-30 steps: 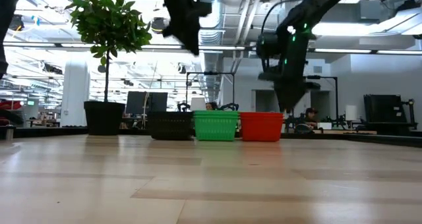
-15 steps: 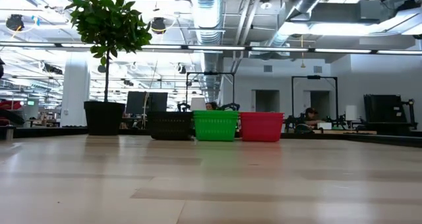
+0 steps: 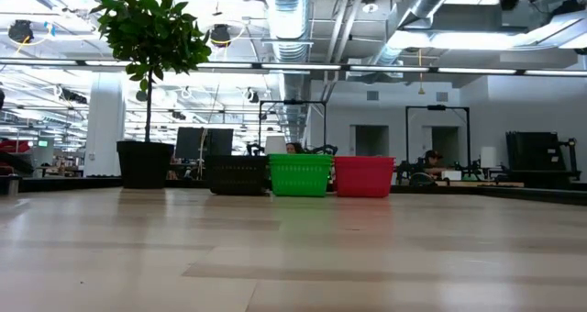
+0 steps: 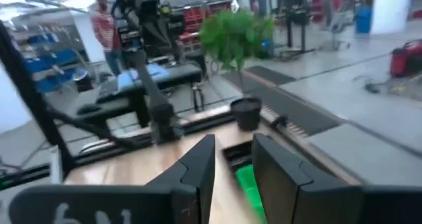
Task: Stack baskets by color
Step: Return to Home Position
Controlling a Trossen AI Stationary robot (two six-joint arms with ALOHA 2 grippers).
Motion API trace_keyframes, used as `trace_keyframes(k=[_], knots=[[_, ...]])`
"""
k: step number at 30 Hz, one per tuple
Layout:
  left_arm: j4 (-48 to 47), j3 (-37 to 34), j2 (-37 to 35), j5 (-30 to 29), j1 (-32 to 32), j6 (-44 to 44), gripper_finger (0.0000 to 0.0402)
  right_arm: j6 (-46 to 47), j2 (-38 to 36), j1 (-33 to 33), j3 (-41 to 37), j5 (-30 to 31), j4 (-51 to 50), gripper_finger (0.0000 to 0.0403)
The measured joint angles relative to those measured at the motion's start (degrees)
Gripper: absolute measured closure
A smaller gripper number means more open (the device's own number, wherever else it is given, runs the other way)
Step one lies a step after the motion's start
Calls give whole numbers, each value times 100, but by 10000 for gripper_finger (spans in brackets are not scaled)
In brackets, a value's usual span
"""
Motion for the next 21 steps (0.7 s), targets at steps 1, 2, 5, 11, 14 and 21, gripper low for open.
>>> trace_keyframes(k=[1, 2, 5, 11, 14, 21], knots=[[232, -373, -153, 318, 1, 116, 402, 140, -223, 29, -307, -6, 167, 280], [604, -779, -330, 669, 1, 171, 402, 223, -445, 51, -615, -18, 266, 280], [2095, -2016, -851, 1415, 3, 41, 401, 346, -1123, 102, -1297, 9, 711, 280], [3478, -3754, -2135, 1371, 10, -586, 401, 418, -2284, 113, -1846, 199, 782, 280], [3573, -4395, -2801, 1200, 11, -1027, 401, 355, -2304, 133, -1889, 157, 517, 279], [3818, -5918, -4299, 1000, 11, -1988, 401, 427, -2300, 169, -2558, 25, 594, 279]])
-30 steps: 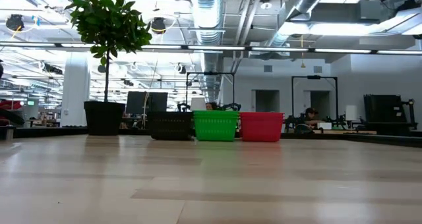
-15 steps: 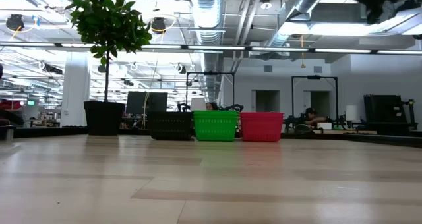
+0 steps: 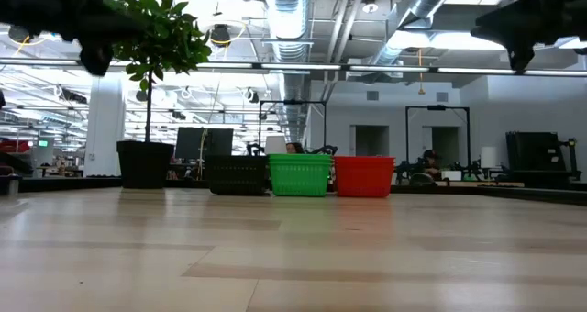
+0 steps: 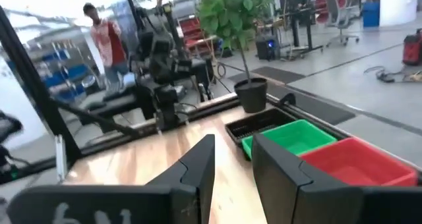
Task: Stack baskets by color
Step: Return to Home Position
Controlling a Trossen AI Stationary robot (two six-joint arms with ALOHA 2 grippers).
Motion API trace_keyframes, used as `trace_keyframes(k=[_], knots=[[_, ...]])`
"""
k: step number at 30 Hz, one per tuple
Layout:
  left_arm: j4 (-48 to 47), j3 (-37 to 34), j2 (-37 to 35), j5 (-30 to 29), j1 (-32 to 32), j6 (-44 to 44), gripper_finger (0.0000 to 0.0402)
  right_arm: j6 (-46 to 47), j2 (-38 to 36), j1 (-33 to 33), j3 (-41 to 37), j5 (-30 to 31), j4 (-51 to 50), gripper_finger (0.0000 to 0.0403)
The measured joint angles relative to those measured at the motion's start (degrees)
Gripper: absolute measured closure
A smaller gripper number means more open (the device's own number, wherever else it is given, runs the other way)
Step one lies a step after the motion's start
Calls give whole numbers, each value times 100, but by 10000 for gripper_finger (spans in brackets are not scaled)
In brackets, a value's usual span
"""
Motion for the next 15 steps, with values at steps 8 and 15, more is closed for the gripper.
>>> trace_keyframes(k=[8, 15], knots=[[383, -852, -208, -63, -1, -193, 401, 309, -7, 27, -781, -19, 531, 279], [1389, -1606, -291, -86, -3, -465, 401, 318, -3, 154, -1444, -24, 1129, 279]])
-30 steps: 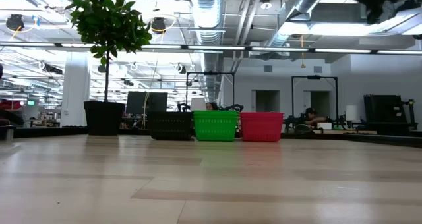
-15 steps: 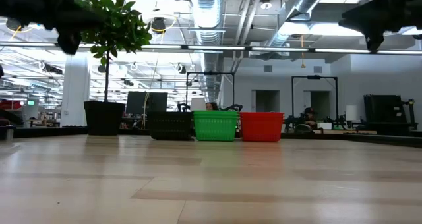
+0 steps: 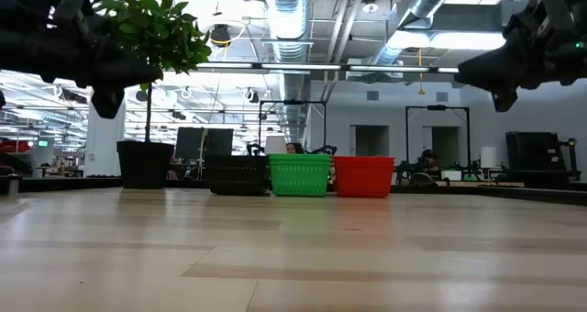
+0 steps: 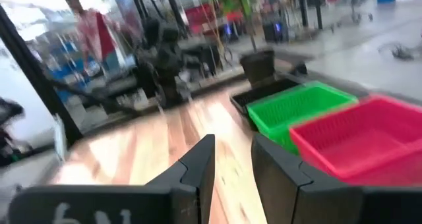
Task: Stack baskets by color
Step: Return to Home Position
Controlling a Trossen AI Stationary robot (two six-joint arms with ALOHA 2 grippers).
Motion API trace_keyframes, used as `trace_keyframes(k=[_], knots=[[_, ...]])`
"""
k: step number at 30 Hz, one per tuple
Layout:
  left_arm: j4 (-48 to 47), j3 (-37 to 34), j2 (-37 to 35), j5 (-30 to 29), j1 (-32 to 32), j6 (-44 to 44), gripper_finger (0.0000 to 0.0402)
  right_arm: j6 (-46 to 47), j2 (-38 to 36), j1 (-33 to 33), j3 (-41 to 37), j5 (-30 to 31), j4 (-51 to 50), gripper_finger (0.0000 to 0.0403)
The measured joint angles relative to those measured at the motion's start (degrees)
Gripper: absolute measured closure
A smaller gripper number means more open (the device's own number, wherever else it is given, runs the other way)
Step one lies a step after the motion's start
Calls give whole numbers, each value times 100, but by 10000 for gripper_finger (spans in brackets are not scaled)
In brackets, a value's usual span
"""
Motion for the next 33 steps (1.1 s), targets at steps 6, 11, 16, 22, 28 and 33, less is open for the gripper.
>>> trace_keyframes(k=[6, 11, 16, 22, 28, 33], knots=[[-39, -2, 29, -114, 0, 163, 401, -103, 7, 47, -235, 11, 367, 279], [-63, -2, 63, -324, 0, 244, 401, -153, 29, 47, -518, 42, 854, 279], [-72, -2, 59, -369, 0, 275, 401, -155, 57, 17, -524, 68, 823, 279], [-79, 0, 59, -373, 0, 275, 401, -155, 52, 19, -527, 65, 810, 279], [-83, 0, 59, -377, 0, 277, 401, -153, 52, 19, -529, 59, 801, 279], [-85, 0, 59, -382, 0, 277, 401, -151, 52, 19, -533, 55, 794, 279]])
